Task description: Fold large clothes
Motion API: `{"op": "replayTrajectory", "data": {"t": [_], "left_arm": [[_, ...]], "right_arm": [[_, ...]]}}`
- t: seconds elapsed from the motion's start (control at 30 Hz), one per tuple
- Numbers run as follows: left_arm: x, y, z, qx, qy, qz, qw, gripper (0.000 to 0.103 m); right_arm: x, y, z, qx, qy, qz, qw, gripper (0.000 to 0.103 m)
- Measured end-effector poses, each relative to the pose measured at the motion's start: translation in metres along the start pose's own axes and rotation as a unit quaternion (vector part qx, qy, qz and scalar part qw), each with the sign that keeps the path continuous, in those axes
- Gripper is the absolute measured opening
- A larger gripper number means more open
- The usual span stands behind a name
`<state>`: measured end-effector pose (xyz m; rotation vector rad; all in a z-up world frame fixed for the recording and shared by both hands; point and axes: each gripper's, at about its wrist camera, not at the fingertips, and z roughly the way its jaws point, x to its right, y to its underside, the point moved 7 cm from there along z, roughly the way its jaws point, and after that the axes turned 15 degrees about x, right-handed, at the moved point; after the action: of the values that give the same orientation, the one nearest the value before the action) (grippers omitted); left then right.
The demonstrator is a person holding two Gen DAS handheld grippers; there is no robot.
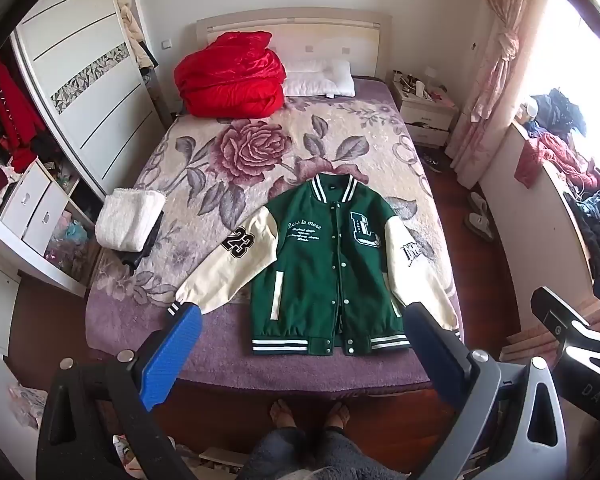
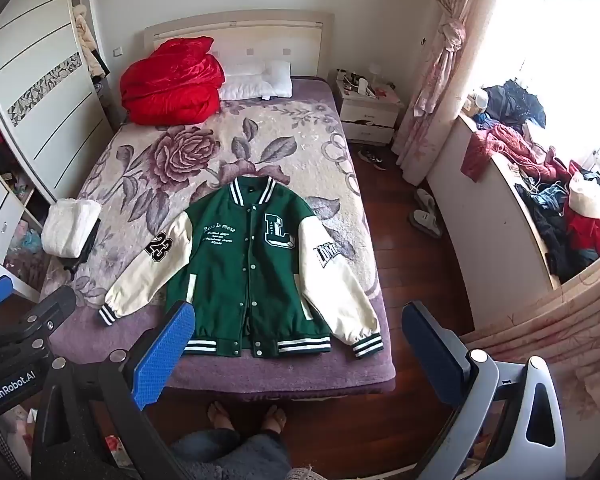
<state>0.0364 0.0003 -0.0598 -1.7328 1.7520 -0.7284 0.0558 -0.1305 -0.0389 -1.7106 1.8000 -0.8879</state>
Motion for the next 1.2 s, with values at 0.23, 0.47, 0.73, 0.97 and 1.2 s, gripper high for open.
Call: {"op": "replayTrajectory", "data": {"t": [0.23, 0.47, 0.73, 0.97, 1.2], "left_arm": [[-0.003, -0.002, 0.0, 0.004, 0.003, -0.005, 1.0, 0.103], [-0.01, -0.004, -0.001, 0.003, 0.008, -0.006, 1.0, 0.103], [-0.006, -0.008, -0.006, 0.006, 0.007, -0.006, 0.9999, 0.103], [-0.004, -0.014, -0.01, 0.008, 0.007, -0.006, 0.9999, 0.103], [-0.005, -0.014, -0.012, 0.008, 0.008, -0.007, 0.9999, 0.103]], "right_arm": [[0.0, 0.0, -0.001, -0.001, 0.002, -0.002, 1.0, 0.103], [0.002, 0.002, -0.001, 0.0, -0.001, 0.001, 1.0, 0.103], [-0.003, 0.002, -0.004, 0.003, -0.001, -0.003, 1.0, 0.103], [-0.011, -0.004, -0.013, 0.004, -0.002, -0.003, 1.0, 0.103], [-0.011, -0.004, -0.013, 0.004, -0.001, -0.004, 1.0, 0.103]]}}
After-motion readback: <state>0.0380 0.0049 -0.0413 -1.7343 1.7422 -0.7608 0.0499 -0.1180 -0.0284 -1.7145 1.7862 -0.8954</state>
